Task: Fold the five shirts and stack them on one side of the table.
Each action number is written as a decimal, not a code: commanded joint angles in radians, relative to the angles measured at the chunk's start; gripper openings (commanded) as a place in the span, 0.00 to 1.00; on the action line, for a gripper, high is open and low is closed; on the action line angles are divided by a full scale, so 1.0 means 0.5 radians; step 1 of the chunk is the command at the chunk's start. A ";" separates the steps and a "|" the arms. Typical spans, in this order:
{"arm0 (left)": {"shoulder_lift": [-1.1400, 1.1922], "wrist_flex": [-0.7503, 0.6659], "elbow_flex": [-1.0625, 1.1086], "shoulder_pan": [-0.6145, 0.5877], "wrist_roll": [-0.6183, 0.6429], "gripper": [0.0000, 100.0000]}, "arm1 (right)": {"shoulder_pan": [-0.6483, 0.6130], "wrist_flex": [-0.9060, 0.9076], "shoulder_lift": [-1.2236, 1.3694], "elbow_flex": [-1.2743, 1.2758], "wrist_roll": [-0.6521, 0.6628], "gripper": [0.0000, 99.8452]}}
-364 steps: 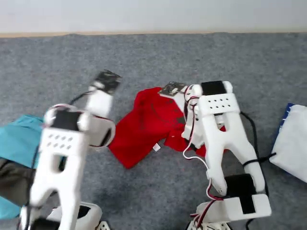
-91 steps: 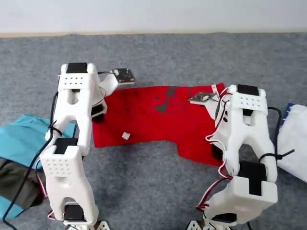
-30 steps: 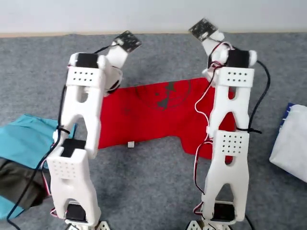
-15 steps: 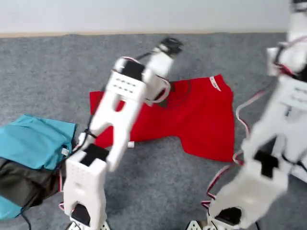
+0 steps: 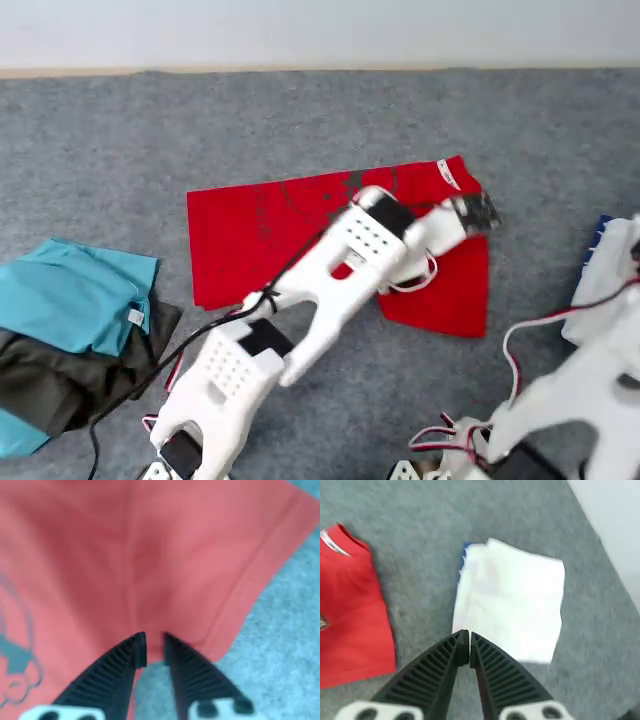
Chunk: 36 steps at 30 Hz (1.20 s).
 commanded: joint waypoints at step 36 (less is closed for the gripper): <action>1.013 0.519 -1.622 0.230 0.089 0.00 | 0.121 0.078 -0.542 0.500 0.117 0.01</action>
